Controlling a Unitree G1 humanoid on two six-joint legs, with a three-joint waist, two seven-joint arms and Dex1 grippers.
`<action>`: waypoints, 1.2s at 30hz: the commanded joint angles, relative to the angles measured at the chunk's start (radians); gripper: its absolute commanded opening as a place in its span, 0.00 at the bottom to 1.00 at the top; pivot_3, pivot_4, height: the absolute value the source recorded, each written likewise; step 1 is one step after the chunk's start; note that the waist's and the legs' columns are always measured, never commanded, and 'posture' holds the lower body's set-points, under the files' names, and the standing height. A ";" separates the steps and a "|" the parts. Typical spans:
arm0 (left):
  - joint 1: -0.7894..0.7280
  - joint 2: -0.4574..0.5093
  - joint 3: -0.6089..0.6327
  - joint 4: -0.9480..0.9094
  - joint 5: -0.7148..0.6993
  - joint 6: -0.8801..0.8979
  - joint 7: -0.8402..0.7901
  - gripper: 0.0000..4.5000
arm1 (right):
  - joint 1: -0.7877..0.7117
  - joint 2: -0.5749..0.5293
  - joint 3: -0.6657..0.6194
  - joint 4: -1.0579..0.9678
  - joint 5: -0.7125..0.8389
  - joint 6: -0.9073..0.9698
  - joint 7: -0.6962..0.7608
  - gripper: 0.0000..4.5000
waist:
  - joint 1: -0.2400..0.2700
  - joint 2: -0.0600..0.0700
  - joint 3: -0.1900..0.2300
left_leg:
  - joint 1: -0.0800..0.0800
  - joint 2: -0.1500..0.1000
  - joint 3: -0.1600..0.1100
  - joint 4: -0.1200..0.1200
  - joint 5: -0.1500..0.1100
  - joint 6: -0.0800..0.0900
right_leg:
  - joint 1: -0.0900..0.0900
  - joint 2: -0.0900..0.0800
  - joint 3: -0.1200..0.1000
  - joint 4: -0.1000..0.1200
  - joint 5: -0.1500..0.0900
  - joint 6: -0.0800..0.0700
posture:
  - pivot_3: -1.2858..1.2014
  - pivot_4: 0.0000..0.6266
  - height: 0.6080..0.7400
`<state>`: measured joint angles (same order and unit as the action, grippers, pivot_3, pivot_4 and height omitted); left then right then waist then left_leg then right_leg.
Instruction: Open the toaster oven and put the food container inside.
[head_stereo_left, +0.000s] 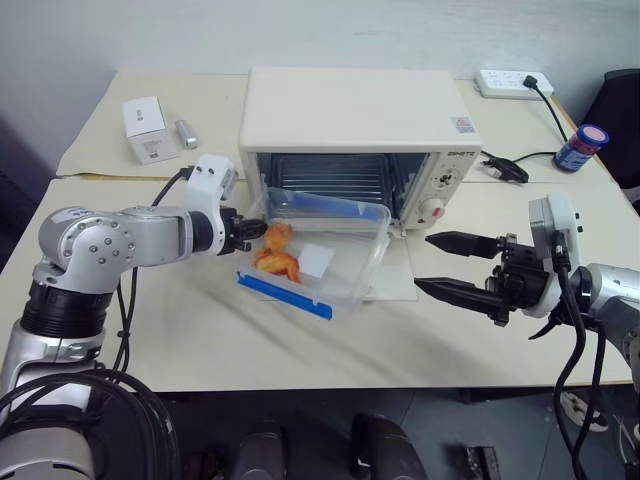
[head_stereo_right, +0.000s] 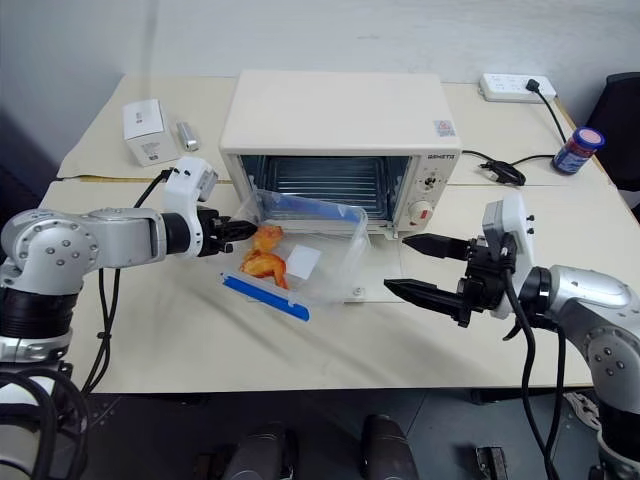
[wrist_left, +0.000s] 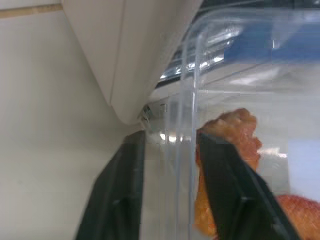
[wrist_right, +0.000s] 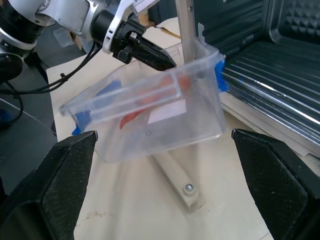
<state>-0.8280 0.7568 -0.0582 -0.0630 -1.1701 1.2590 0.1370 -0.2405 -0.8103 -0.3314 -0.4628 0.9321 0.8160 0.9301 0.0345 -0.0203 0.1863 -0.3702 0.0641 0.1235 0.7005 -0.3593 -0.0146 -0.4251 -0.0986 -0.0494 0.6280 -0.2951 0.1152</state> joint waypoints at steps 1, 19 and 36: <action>-0.014 -0.011 0.045 -0.033 0.028 0.033 -0.059 0.61 | 0.009 -0.021 -0.039 -0.014 0.000 -0.032 0.000 1.00 | -0.004 0.000 0.000 | 0.000 0.000 0.000 0.000 0.000 0.000 | 0.000 0.000 0.000 0.000 0.000 0.000 | 0.52 0.24 1.00; 0.229 0.177 0.556 -0.199 -0.285 0.037 -0.683 0.38 | 0.054 -0.064 -0.050 -0.116 0.179 0.039 0.020 0.75 | -0.024 0.000 0.000 | -0.001 0.001 0.000 -0.003 0.000 -0.001 | -0.002 0.001 -0.001 0.003 0.000 0.000 | 0.52 0.24 1.00; 0.417 0.397 0.071 -0.167 0.441 -0.485 -1.382 0.00 | 0.136 0.131 0.392 -0.229 -0.014 0.020 -0.226 0.16 | -0.013 -0.002 -0.001 | -0.001 0.001 0.001 -0.003 -0.001 -0.001 | -0.004 0.001 0.000 0.000 -0.002 -0.003 | 0.52 0.24 1.00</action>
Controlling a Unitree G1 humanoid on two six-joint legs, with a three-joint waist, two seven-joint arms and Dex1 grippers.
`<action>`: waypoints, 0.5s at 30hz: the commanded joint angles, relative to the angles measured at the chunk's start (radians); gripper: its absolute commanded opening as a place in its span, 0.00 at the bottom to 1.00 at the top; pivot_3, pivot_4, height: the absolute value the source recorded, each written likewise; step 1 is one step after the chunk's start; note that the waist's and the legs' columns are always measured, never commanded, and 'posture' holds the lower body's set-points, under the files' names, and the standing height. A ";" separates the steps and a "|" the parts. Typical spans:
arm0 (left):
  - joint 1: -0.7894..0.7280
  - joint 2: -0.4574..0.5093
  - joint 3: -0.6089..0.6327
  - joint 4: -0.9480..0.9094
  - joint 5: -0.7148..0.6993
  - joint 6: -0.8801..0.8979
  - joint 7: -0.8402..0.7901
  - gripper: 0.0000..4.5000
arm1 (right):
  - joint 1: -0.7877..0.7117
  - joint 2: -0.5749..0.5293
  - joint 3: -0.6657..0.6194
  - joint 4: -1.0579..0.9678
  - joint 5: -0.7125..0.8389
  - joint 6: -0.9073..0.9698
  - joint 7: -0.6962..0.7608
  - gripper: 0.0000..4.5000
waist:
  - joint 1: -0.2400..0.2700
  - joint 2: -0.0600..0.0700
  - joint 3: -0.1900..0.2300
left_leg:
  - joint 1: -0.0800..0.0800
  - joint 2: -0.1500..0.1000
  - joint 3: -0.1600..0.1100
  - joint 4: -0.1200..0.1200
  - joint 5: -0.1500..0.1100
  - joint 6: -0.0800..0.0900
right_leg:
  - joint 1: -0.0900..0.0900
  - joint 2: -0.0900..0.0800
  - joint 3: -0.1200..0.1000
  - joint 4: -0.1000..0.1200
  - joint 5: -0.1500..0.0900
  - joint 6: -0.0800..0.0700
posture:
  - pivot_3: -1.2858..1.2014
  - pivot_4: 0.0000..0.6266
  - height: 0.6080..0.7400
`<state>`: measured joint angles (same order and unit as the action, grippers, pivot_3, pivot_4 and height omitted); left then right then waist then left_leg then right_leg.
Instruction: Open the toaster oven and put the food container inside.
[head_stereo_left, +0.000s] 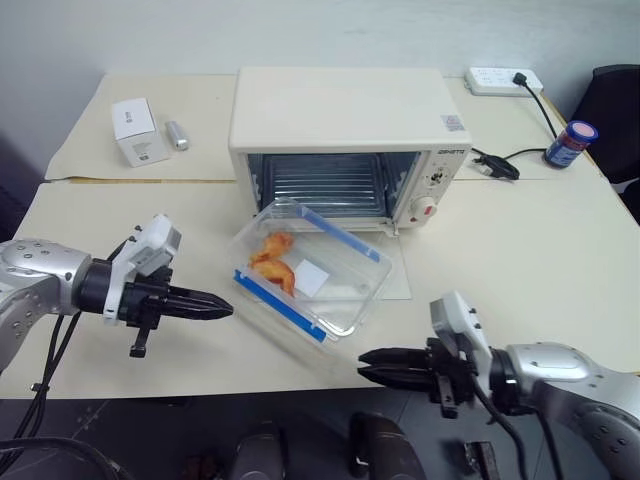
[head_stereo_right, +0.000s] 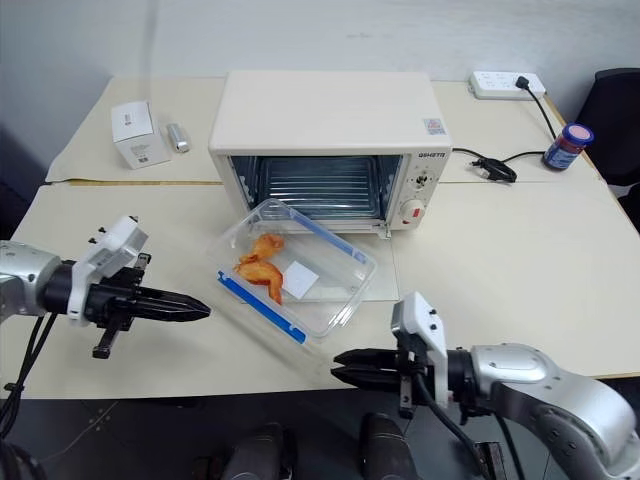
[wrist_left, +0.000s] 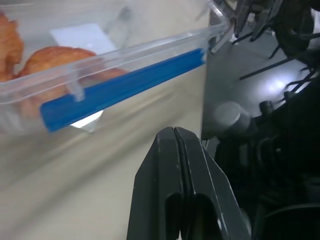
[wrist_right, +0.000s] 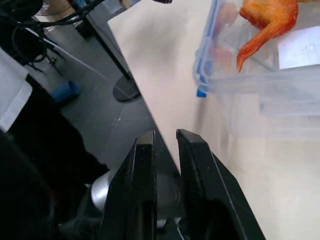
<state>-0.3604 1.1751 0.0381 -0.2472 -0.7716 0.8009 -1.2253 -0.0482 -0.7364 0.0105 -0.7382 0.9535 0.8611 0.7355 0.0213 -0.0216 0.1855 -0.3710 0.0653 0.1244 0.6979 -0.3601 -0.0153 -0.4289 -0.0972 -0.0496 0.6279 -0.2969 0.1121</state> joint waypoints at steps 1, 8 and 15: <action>-0.072 -0.036 -0.041 0.028 0.055 -0.030 -0.020 0.00 | -0.085 0.086 0.073 0.076 -0.051 -0.024 -0.044 0.16 | 0.000 0.000 0.000 | 0.000 0.000 0.000 0.000 0.000 0.000 | 0.000 0.000 0.000 0.000 0.000 0.000 | 0.52 0.24 1.00; -0.166 -0.166 -0.071 0.090 0.108 -0.016 0.039 0.00 | -0.194 0.149 0.089 0.217 -0.210 -0.091 -0.092 0.16 | 0.002 0.000 0.000 | -0.002 0.000 0.000 0.001 -0.001 0.002 | 0.000 0.000 0.000 0.002 0.001 0.001 | 0.52 0.24 1.00; -0.163 -0.297 -0.034 0.115 0.136 -0.033 0.156 0.00 | -0.265 0.151 0.056 0.287 -0.252 -0.102 -0.079 0.16 | -0.002 0.000 0.000 | -0.002 0.000 0.000 0.001 -0.001 0.002 | 0.000 0.000 0.000 0.002 0.001 0.003 | 0.52 0.24 1.00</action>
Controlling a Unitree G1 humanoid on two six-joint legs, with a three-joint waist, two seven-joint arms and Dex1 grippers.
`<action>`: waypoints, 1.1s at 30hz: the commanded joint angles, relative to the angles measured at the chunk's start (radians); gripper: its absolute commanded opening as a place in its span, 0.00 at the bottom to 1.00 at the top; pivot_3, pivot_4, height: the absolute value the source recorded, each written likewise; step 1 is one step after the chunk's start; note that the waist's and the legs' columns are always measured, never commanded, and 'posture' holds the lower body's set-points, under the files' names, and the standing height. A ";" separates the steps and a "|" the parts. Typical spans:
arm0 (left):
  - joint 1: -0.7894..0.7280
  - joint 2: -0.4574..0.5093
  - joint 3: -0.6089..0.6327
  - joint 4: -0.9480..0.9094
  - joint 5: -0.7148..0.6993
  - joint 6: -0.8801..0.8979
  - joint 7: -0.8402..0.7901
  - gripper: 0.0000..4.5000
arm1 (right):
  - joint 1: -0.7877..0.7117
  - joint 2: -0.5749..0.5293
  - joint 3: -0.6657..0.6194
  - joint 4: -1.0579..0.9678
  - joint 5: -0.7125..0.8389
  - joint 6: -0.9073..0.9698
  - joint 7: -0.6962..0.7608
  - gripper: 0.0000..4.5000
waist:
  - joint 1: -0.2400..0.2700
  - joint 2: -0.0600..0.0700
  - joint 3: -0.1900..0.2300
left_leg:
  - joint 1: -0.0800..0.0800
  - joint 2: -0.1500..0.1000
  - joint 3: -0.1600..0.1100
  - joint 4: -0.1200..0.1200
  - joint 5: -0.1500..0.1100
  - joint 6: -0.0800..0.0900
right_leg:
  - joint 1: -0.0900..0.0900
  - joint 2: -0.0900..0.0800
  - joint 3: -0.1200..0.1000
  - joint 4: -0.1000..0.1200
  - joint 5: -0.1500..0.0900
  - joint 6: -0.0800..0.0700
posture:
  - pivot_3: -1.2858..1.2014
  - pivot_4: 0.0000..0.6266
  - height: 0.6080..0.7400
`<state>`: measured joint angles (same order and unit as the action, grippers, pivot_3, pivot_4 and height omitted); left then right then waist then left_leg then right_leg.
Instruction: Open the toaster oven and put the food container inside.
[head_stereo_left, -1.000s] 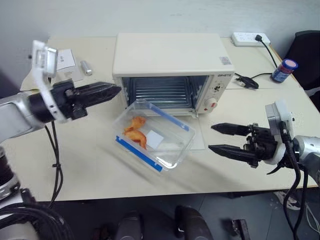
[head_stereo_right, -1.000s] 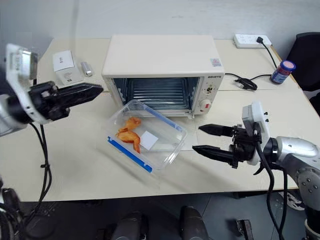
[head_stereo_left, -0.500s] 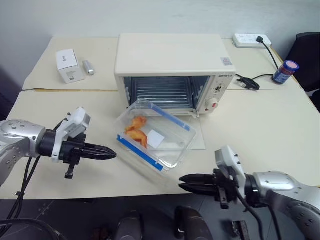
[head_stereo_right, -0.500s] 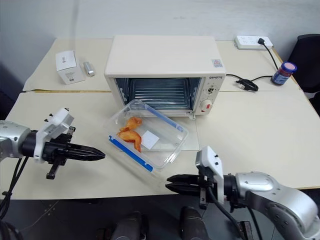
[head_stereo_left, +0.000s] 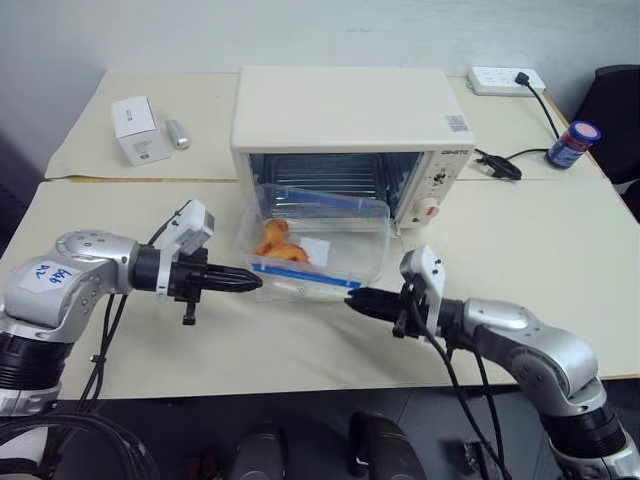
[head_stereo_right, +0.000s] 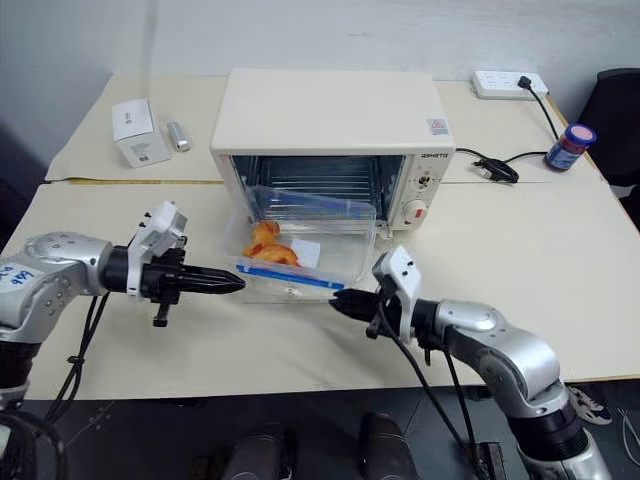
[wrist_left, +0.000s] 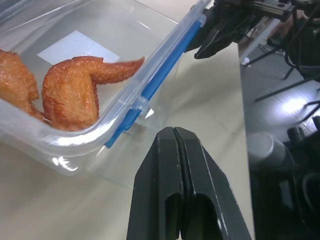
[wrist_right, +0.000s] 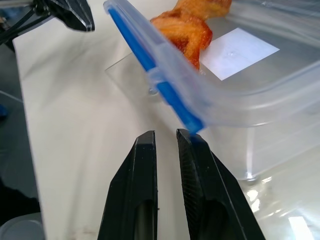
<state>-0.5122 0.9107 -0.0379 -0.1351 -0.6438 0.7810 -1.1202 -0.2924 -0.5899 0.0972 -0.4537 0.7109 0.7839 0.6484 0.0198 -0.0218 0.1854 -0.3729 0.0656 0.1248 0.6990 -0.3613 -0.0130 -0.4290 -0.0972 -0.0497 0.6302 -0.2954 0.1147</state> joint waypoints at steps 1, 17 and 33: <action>-0.012 -0.051 0.046 0.004 0.009 -0.011 0.069 0.00 | -0.028 0.009 -0.026 0.008 -0.020 -0.030 0.006 0.16 | -0.001 0.000 0.000 | 0.000 0.000 0.000 0.000 0.000 0.000 | 0.000 0.000 0.000 0.000 0.000 0.000 | 0.52 0.24 1.00; -0.186 -0.377 0.131 0.208 0.165 -0.157 0.484 0.00 | -0.389 0.305 -0.007 0.492 -0.355 -0.335 -0.184 0.16 | -0.016 0.000 0.000 | 0.001 0.000 0.000 0.002 0.001 -0.001 | 0.000 0.000 0.000 0.005 0.000 0.000 | 0.52 0.24 1.00; 0.027 0.101 0.513 -0.249 -0.404 0.312 0.160 0.31 | 0.132 -0.133 -0.240 -0.119 -0.009 0.011 0.147 0.15 | -0.041 0.000 0.000 | 0.002 0.000 -0.002 0.000 0.000 -0.001 | 0.002 -0.003 -0.002 0.003 0.000 0.000 | 0.52 0.24 1.00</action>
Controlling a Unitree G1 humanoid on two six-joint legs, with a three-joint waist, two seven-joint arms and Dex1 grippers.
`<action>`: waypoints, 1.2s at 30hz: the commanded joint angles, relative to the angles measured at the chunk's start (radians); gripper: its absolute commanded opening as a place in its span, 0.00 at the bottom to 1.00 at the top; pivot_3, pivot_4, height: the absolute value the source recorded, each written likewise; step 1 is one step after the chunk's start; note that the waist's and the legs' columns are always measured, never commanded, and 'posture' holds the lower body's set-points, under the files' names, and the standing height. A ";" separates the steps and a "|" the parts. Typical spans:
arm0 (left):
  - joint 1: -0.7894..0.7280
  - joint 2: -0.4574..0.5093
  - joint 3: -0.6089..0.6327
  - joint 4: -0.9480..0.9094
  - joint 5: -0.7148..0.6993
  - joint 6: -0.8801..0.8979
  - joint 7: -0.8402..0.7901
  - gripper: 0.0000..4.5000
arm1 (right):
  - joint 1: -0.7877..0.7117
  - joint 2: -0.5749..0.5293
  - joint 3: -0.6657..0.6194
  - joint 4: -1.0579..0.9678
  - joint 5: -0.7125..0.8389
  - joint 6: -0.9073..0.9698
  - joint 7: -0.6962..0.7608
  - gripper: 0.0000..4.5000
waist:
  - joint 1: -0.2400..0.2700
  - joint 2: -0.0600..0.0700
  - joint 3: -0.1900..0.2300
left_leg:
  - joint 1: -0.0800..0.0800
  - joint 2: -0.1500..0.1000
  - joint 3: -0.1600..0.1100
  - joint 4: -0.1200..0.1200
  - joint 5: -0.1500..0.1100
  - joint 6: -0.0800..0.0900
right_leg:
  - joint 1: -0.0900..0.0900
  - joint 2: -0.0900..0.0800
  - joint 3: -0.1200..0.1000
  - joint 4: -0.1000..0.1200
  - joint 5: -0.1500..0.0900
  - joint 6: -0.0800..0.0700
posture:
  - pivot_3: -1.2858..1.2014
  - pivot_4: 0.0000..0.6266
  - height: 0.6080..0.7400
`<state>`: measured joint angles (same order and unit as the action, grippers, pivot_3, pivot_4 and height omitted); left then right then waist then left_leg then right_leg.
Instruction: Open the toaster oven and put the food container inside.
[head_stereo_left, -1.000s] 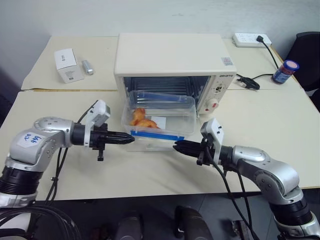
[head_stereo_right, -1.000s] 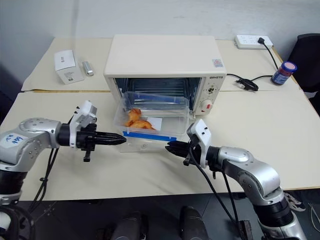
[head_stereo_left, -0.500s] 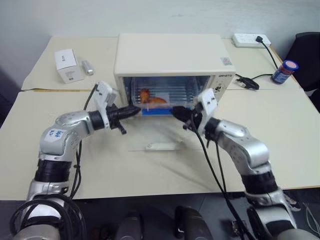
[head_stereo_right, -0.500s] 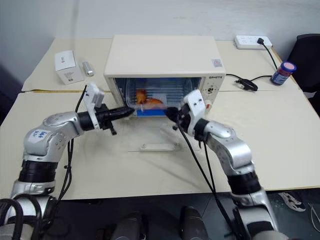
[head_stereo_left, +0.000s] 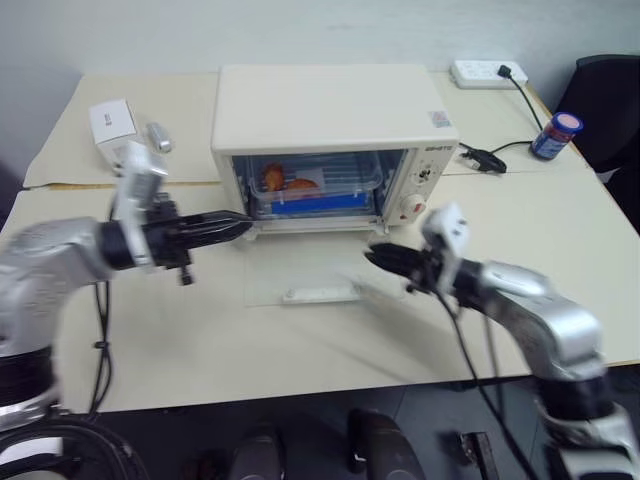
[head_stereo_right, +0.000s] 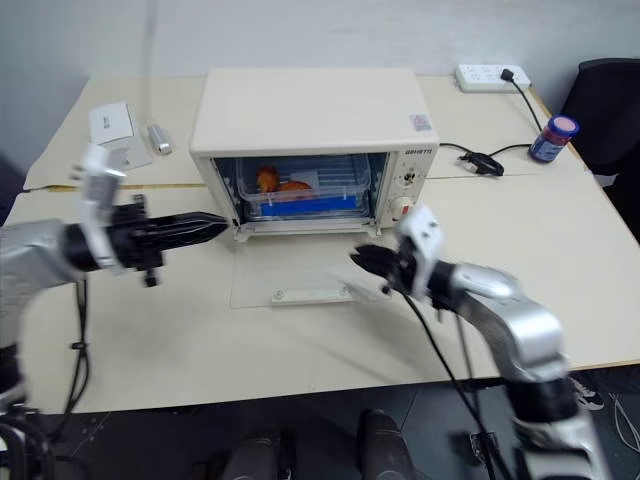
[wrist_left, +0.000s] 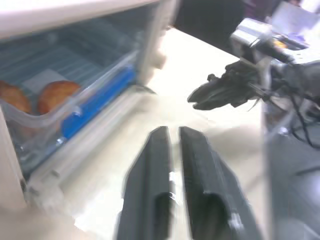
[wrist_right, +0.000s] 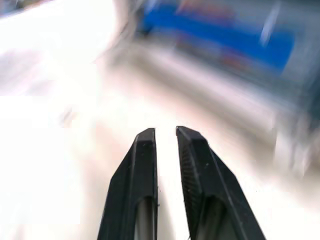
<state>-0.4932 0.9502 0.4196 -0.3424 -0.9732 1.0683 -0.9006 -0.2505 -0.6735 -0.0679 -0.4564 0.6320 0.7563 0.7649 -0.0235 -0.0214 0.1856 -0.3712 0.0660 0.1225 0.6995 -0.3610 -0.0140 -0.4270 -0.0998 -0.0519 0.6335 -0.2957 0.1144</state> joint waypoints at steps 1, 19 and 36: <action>0.021 0.099 0.067 -0.042 -0.076 0.021 -0.094 0.37 | 0.153 -0.069 -0.097 -0.146 0.076 0.048 0.030 0.15 | 0.004 0.000 0.000 | 0.001 0.000 0.000 0.000 0.000 0.000 | 0.002 0.000 0.000 -0.002 0.000 0.000 | 0.52 0.24 1.00; -0.042 0.196 0.001 0.004 -0.047 -0.075 -0.158 1.00 | 0.051 0.123 -0.035 0.034 -0.036 -0.056 -0.119 0.15 | 0.020 0.000 0.000 | 0.001 0.000 0.003 -0.001 0.000 -0.001 | -0.002 0.002 0.002 0.001 -0.001 -0.001 | 0.52 0.24 1.00; 0.052 0.239 0.076 0.069 0.048 -0.170 -0.197 1.00 | -0.232 -0.383 -0.293 0.270 0.229 0.120 0.282 0.72 | 0.022 0.001 0.001 | 0.000 0.000 0.004 -0.001 -0.001 0.001 | -0.002 0.001 0.002 -0.002 0.000 -0.001 | 0.52 0.24 1.00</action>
<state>-0.4446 1.1629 0.4546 -0.2663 -0.9350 0.9240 -1.0793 -0.4652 -1.0143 -0.3189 -0.1998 0.8367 0.8742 0.9882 -0.0017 -0.0203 0.1863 -0.3713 0.0657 0.1263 0.6978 -0.3617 -0.0128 -0.4290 -0.0983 -0.0497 0.6317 -0.2961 0.1136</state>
